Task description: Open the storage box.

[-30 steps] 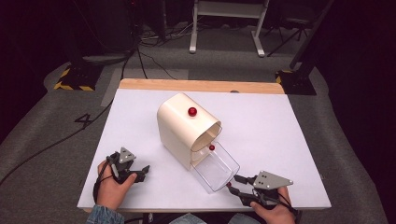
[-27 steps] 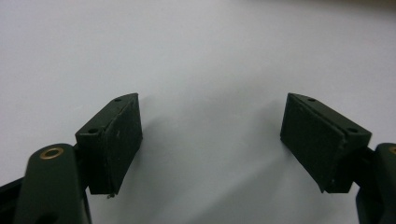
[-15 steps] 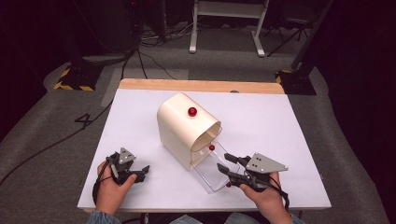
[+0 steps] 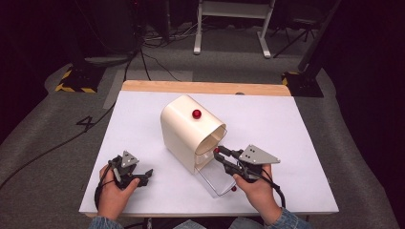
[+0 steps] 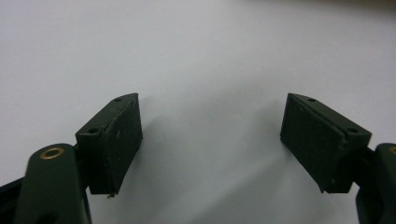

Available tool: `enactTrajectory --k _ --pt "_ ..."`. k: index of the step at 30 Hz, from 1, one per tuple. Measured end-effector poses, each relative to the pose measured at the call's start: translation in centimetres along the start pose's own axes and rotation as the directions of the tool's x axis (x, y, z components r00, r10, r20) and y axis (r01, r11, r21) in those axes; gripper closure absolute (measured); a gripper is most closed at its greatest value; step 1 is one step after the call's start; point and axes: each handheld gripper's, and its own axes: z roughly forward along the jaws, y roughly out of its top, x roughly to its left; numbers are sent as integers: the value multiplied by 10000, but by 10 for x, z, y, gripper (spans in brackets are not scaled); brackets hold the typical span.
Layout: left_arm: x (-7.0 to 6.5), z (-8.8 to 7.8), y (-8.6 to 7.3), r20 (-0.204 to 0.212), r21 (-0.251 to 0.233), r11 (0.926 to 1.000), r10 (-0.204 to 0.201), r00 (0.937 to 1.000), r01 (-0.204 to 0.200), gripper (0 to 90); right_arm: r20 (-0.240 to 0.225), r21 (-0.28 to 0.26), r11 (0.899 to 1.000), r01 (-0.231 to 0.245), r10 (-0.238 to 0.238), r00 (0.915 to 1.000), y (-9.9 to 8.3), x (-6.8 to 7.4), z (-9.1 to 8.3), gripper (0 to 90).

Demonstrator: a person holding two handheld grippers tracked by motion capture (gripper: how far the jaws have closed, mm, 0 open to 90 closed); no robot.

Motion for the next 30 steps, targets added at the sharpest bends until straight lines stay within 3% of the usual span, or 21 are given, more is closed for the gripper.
enactTrajectory --k 9,30 --pt "0 0 0 2 -5 10000 0 10000 0 211 -67 -52 9998 178 -178 9998 0 2 -3 744" --pt "1 0 0 27 -22 10000 -46 10000 46 210 -407 188 9995 259 -251 9989 -9 8 -63 742"
